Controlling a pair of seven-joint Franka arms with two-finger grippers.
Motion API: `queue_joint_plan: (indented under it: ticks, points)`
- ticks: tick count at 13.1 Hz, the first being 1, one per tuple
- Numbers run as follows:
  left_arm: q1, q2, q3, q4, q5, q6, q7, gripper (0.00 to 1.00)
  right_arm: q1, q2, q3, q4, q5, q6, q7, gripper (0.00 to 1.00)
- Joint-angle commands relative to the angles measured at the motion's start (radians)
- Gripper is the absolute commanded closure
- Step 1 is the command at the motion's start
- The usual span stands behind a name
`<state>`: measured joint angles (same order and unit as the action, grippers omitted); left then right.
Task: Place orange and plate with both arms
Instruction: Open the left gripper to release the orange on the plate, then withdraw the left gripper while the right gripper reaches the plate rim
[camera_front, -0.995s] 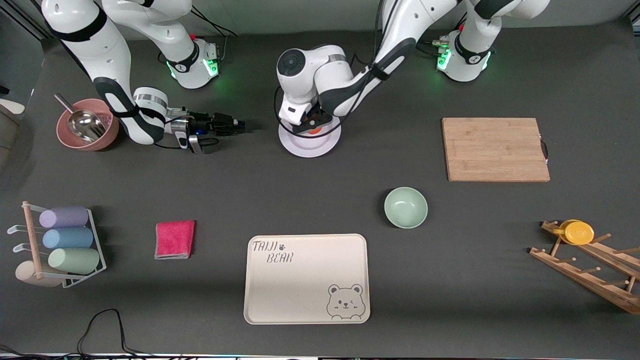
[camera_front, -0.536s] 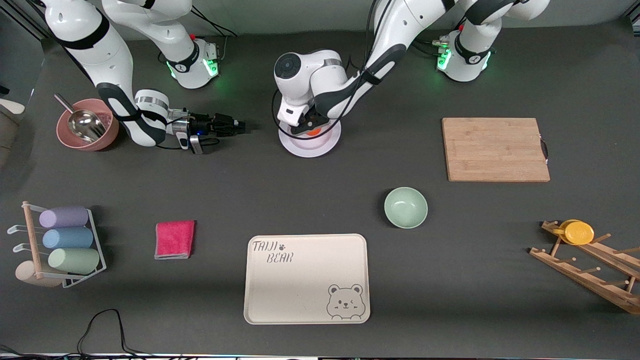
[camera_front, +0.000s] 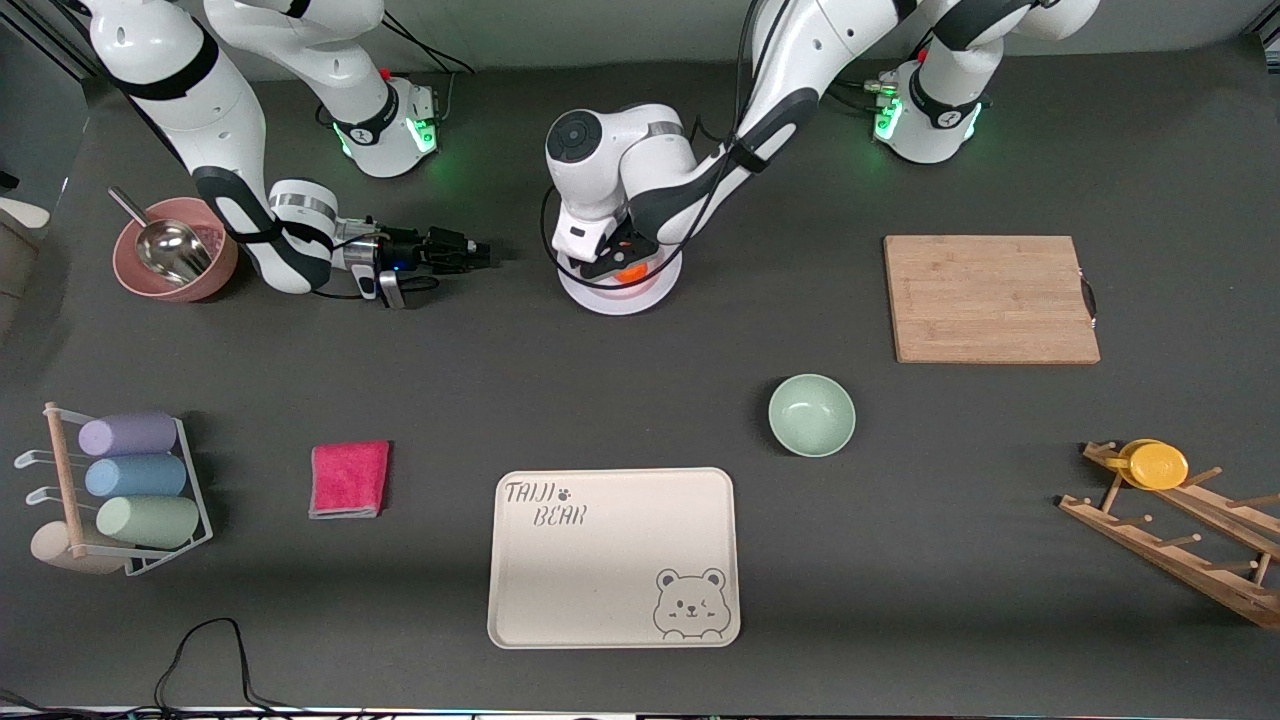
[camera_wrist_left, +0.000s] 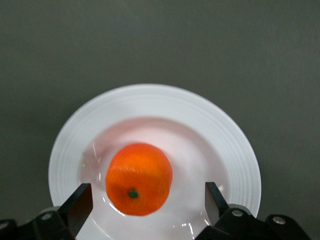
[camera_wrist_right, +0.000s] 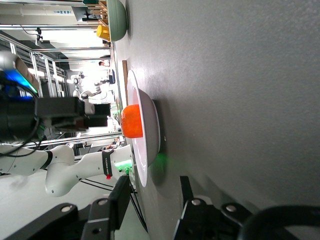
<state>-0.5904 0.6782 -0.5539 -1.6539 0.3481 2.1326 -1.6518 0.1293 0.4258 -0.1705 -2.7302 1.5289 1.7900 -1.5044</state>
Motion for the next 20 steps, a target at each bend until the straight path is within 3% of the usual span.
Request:
queue_joint_plan:
  ticks: [1,5,9,11,15,20]
  points:
    - [0.093,-0.113,-0.015,-0.003,-0.004,-0.100,0.029,0.00,0.012,0.031,0.003,0.017,0.023,-0.003,-0.033,0.53]
    - [0.327,-0.294,-0.017,-0.009,-0.161,-0.253,0.306,0.00,0.120,0.033,0.003,0.027,0.144,0.005,-0.033,0.53]
    - [0.611,-0.382,-0.018,-0.012,-0.187,-0.402,0.641,0.00,0.257,0.080,0.006,0.050,0.338,0.003,-0.092,0.53]
    - [0.772,-0.442,-0.014,-0.014,-0.202,-0.479,0.858,0.00,0.288,0.093,0.008,0.060,0.381,0.002,-0.095,0.53]
    - [1.038,-0.496,-0.011,-0.011,-0.204,-0.473,1.145,0.00,0.305,0.113,0.055,0.081,0.450,-0.003,-0.103,0.53]
    - [1.146,-0.497,-0.006,0.000,-0.196,-0.454,1.259,0.00,0.306,0.136,0.121,0.125,0.510,0.005,-0.102,0.53]
